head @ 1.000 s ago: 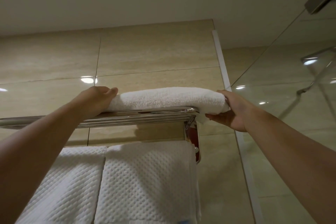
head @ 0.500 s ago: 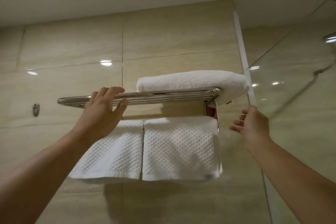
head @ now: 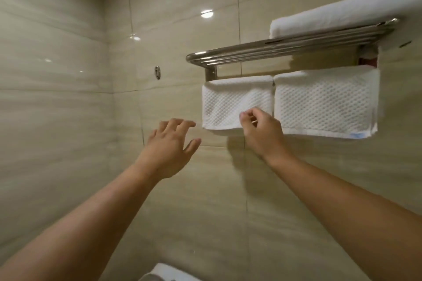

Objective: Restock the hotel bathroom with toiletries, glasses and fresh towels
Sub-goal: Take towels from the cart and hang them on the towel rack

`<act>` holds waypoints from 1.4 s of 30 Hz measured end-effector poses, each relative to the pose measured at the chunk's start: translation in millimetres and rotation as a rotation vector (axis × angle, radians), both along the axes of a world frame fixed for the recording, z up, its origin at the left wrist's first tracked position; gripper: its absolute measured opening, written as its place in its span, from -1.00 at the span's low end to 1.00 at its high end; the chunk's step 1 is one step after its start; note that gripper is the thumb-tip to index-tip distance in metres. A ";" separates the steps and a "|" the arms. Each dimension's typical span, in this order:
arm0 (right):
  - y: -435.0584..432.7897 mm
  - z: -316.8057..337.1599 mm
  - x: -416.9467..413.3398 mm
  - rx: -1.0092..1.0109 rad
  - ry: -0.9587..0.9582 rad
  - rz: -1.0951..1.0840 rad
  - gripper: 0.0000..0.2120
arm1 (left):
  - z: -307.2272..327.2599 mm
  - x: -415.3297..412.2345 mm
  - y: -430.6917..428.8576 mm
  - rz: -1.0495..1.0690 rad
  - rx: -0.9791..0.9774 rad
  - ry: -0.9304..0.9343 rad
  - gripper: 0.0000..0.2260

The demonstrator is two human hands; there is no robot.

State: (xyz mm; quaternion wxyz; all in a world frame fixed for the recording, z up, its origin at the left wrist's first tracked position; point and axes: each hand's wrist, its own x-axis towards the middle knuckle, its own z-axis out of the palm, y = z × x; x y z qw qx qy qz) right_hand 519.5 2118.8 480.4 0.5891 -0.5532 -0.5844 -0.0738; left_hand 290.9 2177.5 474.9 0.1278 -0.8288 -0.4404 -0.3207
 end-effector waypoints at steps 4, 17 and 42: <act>32.7 -47.4 -79.1 -0.191 -0.195 0.117 -0.63 | -42.3 -63.2 -21.0 0.164 -0.066 0.062 -0.50; 6.2 -221.2 -306.0 -0.544 -0.804 0.635 -0.34 | -219.6 -230.4 -147.1 0.894 -0.407 0.072 -0.31; -369.6 -408.3 -379.7 -0.305 -1.340 1.567 -0.33 | -409.4 -151.6 -640.1 1.834 -0.705 -0.393 -0.30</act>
